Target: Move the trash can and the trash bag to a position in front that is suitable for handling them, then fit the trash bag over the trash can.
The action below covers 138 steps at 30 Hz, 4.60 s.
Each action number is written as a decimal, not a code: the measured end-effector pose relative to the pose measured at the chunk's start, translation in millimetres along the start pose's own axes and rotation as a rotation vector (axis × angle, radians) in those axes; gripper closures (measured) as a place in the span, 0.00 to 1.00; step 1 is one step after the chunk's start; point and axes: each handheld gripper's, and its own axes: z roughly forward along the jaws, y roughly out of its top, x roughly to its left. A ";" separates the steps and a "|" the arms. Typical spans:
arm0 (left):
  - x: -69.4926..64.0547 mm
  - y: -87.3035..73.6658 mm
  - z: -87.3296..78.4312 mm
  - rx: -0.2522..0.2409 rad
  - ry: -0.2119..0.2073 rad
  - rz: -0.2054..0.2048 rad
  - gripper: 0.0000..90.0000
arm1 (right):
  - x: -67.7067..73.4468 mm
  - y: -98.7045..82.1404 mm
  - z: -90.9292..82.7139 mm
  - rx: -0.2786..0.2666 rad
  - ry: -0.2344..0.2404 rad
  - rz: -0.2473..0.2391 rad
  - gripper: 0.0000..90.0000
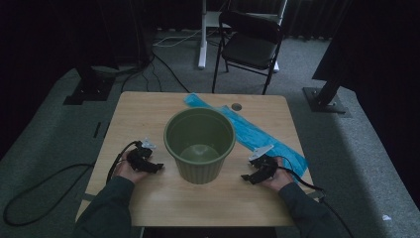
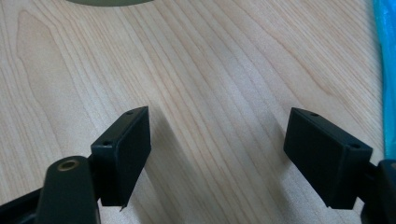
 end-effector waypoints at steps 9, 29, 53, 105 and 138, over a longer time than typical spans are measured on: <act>-0.8 -0.2 -13.4 -0.078 -0.047 -0.021 0.46 | 4.0 7.2 -14.3 -0.042 -0.018 -0.001 0.51; -20.0 29.3 -27.3 -0.237 -0.035 -0.030 0.47 | -0.1 72.5 -38.0 -0.171 -0.122 0.017 0.58; -25.2 31.6 -33.1 -0.300 -0.080 -0.021 0.60 | 6.2 95.6 -31.3 -0.199 -0.099 -0.029 0.71; -24.3 15.0 -33.1 -0.247 -0.057 -0.002 0.52 | -66.8 28.0 7.8 0.044 -0.124 0.223 1.00; -26.9 22.1 -28.1 -0.243 -0.064 0.027 0.52 | -1.9 20.2 -2.4 0.032 -0.084 0.095 0.66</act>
